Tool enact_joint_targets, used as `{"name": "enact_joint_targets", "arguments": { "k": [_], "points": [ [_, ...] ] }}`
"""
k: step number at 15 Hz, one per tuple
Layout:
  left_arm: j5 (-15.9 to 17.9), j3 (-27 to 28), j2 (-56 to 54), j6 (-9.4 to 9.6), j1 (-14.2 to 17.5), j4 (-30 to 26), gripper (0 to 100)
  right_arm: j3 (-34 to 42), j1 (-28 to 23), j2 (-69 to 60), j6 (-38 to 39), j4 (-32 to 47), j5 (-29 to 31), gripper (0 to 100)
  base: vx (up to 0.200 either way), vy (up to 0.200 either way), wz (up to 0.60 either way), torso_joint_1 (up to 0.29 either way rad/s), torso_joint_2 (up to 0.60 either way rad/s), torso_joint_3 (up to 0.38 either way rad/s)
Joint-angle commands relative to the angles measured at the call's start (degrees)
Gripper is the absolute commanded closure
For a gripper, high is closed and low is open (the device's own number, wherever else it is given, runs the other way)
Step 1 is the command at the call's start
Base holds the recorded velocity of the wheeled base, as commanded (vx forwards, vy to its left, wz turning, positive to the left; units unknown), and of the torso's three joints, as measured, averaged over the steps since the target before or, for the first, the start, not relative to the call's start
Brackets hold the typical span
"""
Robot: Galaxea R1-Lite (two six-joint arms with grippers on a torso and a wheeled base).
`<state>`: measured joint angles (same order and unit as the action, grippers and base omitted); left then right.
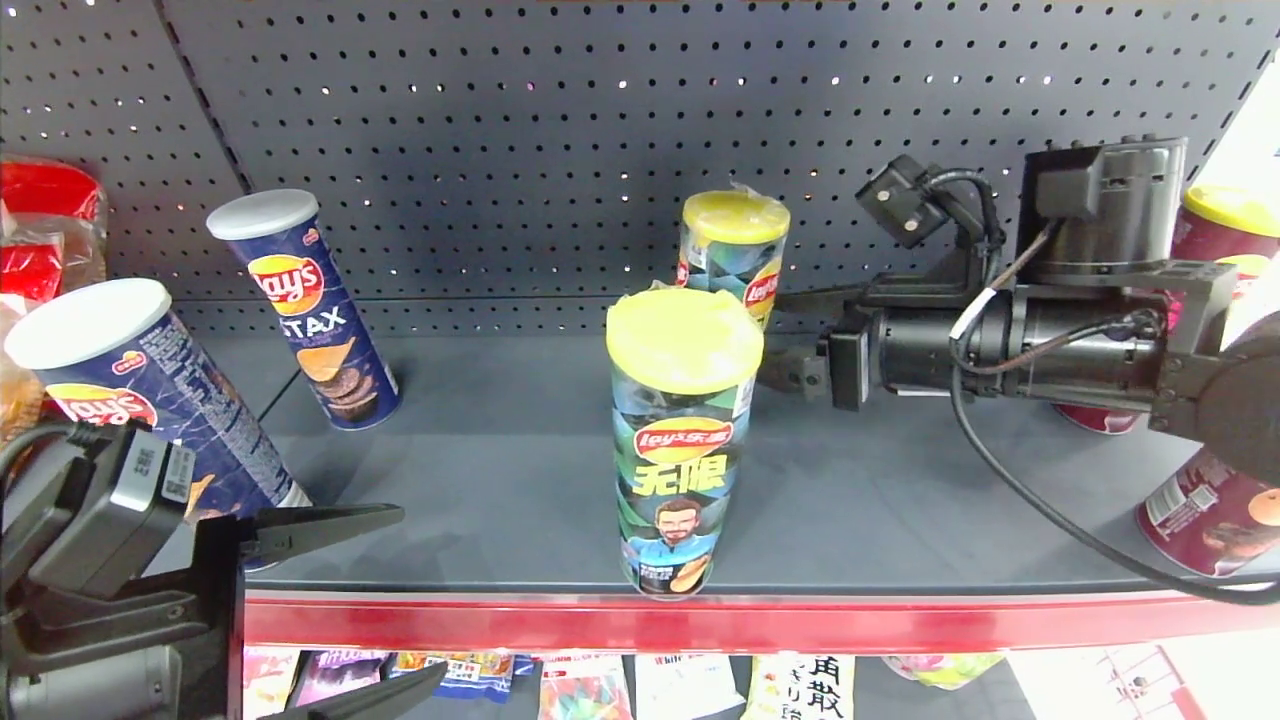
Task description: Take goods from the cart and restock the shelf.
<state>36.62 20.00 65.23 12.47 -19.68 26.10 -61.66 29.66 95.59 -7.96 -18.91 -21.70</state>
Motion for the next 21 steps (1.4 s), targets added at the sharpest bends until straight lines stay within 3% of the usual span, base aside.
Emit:
{"name": "enact_joint_targets", "arguments": {
  "k": [1,16,21],
  "points": [
    [-0.15,0.21,1.21,0.19,-0.01,0.18,0,4.0,-0.3,-4.27,-0.04,0.01,0.34,0,0.0,0.0,0.0,0.0,0.0,0.0],
    [-2.61,0.03,5.43,0.54,-0.01,0.27,0,30.46,0.84,-29.49,-0.56,0.54,2.45,0,0.0,0.0,0.0,0.0,0.0,0.0],
    [-2.61,0.47,7.72,0.54,-0.1,0.36,0,41.36,0.57,-43.99,-1.18,2.12,4.47,0,0.0,0.0,0.0,0.0,0.0,0.0]
  ]
}}
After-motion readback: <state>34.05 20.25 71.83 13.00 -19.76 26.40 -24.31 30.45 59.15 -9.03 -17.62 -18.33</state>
